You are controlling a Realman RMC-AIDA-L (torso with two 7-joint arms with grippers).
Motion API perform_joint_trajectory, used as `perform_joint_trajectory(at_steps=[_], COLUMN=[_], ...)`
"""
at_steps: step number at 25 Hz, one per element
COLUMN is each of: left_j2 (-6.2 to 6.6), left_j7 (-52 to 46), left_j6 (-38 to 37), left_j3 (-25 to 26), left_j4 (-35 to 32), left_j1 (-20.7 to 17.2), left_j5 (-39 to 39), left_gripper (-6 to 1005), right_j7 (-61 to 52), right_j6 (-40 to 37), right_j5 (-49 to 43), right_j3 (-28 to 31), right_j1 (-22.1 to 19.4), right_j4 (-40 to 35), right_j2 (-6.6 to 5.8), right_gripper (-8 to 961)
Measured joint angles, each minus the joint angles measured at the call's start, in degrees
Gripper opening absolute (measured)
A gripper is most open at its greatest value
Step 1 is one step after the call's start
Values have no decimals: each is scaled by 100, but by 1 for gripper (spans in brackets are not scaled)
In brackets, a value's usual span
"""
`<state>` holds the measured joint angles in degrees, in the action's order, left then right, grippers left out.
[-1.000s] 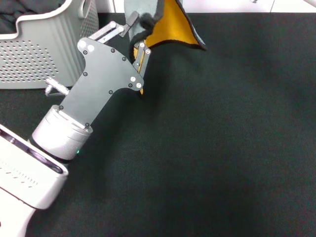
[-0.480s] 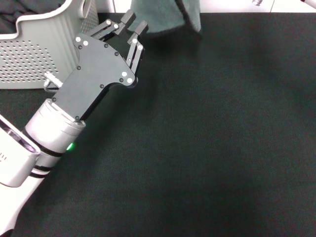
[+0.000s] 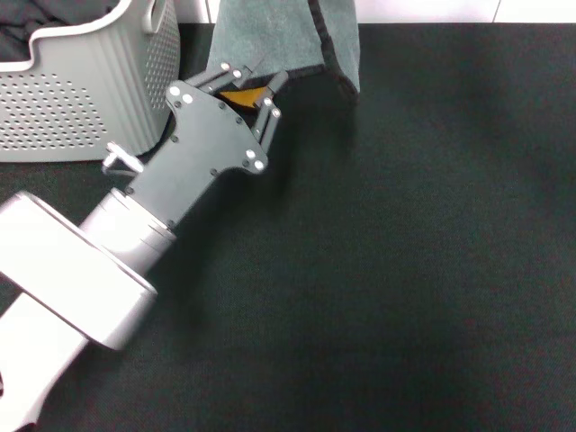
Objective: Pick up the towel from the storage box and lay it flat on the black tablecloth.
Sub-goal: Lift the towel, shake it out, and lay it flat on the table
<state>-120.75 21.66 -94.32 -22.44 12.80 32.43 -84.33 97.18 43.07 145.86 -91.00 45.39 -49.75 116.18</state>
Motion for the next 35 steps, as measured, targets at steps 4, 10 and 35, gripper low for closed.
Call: perform_joint_trajectory(at_steps=[4, 10, 35], left_j2=[-1, 0, 0], left_j7=[2050, 4366, 5093], left_j6=[139, 21, 224], left_j3=[-26, 79, 474], left_j4=[306, 522, 654], left_j1=[-17, -45, 333], left_j5=[-10, -41, -32], left_gripper=[215, 218, 455], right_j7=[-2, -45, -505], right_j6=[79, 147, 689], right_j5=[135, 315, 1343], right_j3=[2, 14, -115], right_j1=[16, 20, 160], right_j4=[-56, -110, 228], right_j2=[1, 1, 1], right_gripper=[7, 7, 7])
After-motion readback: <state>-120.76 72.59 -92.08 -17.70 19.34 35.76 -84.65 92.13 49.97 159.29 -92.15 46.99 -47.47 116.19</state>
